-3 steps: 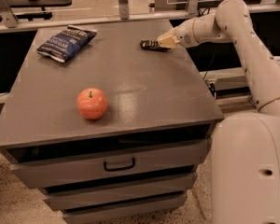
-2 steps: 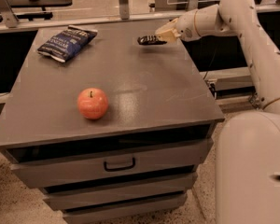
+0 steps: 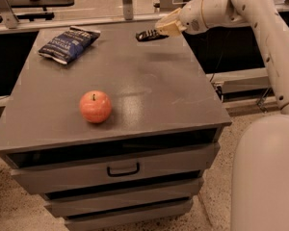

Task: Move rxbar chocolate near blue chip bag

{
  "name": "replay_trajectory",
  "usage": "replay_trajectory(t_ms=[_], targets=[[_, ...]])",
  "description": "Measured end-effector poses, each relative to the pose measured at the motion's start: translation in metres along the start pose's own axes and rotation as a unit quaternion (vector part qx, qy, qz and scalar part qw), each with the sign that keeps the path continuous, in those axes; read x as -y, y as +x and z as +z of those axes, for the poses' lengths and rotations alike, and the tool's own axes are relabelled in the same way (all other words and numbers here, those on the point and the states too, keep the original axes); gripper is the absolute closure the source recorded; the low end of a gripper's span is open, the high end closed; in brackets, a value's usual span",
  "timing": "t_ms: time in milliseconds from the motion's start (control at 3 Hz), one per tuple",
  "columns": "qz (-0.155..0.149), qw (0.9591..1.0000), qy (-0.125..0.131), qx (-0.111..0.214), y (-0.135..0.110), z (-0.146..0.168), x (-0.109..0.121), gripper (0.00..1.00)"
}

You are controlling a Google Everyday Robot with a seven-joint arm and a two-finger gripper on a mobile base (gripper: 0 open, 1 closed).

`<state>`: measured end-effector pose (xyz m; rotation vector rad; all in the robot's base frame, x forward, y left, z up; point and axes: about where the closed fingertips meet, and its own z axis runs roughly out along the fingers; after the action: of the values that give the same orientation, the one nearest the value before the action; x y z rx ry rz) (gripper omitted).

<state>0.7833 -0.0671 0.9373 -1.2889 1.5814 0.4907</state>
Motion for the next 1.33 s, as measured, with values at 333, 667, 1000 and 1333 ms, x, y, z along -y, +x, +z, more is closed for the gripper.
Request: replay_trajectory(t_ms=[333,667,1000,1333], targets=[[-0.002,1.0000,-0.001,0.000,-0.003,0.000,-0.001,1.00],[-0.007,0.9999,-0.013,0.009,-0.005,0.014,-0.005,1.00],[-0.022,0.9986,-0.039,0.028,-0.016,0.055,-0.015,1.00],[-0.027,0.9966,-0.070,0.035,-0.024,0.107,-0.032,1.00]])
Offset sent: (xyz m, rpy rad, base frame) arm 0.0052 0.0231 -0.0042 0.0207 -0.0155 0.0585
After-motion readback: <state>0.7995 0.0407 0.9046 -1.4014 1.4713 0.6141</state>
